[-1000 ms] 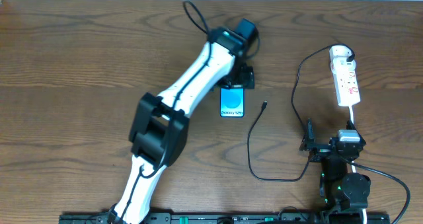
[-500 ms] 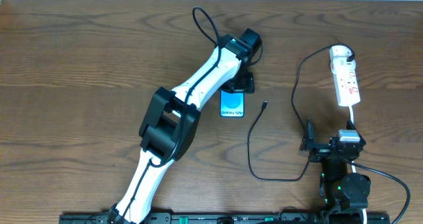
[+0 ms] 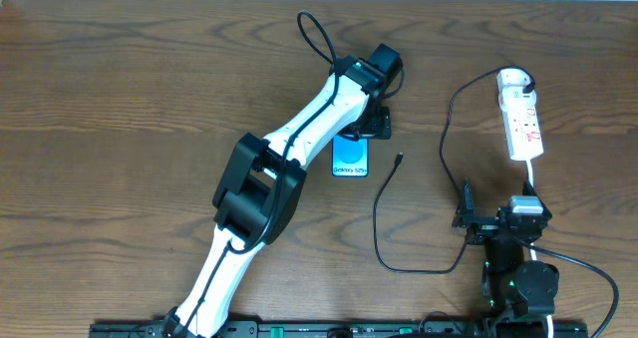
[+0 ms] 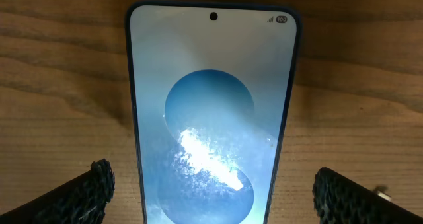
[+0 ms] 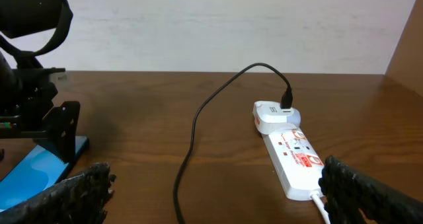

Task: Plug charger to phone and switch on socket
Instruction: 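Lower the left gripper and grip the phone's bottom edge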

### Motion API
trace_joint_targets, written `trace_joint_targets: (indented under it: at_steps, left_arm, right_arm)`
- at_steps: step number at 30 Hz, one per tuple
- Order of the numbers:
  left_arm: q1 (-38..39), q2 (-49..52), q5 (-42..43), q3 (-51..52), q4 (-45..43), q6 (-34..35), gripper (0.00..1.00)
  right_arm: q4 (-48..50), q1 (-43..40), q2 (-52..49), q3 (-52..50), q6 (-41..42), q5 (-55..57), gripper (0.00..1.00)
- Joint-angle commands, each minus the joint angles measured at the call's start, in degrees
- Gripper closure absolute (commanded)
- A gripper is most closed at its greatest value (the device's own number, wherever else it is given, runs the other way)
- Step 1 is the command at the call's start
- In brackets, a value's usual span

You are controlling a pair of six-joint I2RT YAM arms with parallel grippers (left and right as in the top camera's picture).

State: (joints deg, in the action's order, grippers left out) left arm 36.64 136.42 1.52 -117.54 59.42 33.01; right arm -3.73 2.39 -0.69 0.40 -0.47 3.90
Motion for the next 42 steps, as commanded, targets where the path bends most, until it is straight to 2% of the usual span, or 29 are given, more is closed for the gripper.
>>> trace_joint_targets:
  at_steps: [1,19,42]
  left_arm:
    - [-0.1,1.2,-1.1,1.1,-0.1,0.1,0.02]
    - [-0.1,5.7,-1.1,1.9,-1.7,0.3,0.02]
    - [-0.1,5.7,-0.7,2.0,-1.6,0.3,0.02]
  right_arm:
    - [-0.2,0.7,0.3,-0.1,0.0,0.4,0.01]
    - [-0.2,0.7,0.3,-0.1,0.0,0.4,0.01]
    - [-0.2,0.7,0.3,-0.1,0.0,0.4,0.01]
